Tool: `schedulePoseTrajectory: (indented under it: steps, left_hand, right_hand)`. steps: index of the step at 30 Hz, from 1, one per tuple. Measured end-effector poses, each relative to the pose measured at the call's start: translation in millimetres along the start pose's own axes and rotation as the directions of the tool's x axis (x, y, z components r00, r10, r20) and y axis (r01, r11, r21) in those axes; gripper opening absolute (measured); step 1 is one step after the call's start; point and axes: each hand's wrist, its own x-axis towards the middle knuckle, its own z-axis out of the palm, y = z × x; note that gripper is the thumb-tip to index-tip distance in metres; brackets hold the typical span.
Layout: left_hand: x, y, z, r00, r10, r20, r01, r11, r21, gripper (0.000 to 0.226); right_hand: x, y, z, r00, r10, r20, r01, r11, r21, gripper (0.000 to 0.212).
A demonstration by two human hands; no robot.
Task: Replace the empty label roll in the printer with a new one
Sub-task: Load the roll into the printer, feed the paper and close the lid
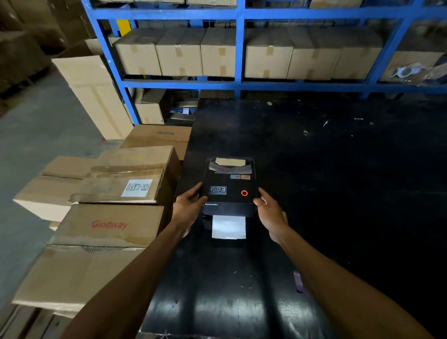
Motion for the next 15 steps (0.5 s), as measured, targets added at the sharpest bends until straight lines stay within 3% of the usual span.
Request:
schedulePoseTrajectory:
  steps: [10, 15]
  left_hand:
    - [15.0, -5.0, -9.5, 1.0, 0.011, 0.028, -0.011, 1.0, -0.005, 0.062]
    - [19.8, -10.2, -11.3, 0.992, -0.02, 0.123, 0.022, 1.0, -0.009, 0.067]
  right_hand:
    - [-3.3, 5.6, 17.2, 0.987, -0.012, -0.161, 0.018, 0.999, 0.035, 0.039]
    - [-0.3, 7.6, 23.4, 0.984, 0.013, -0.179, -0.002, 0.998, 0.062, 0.037]
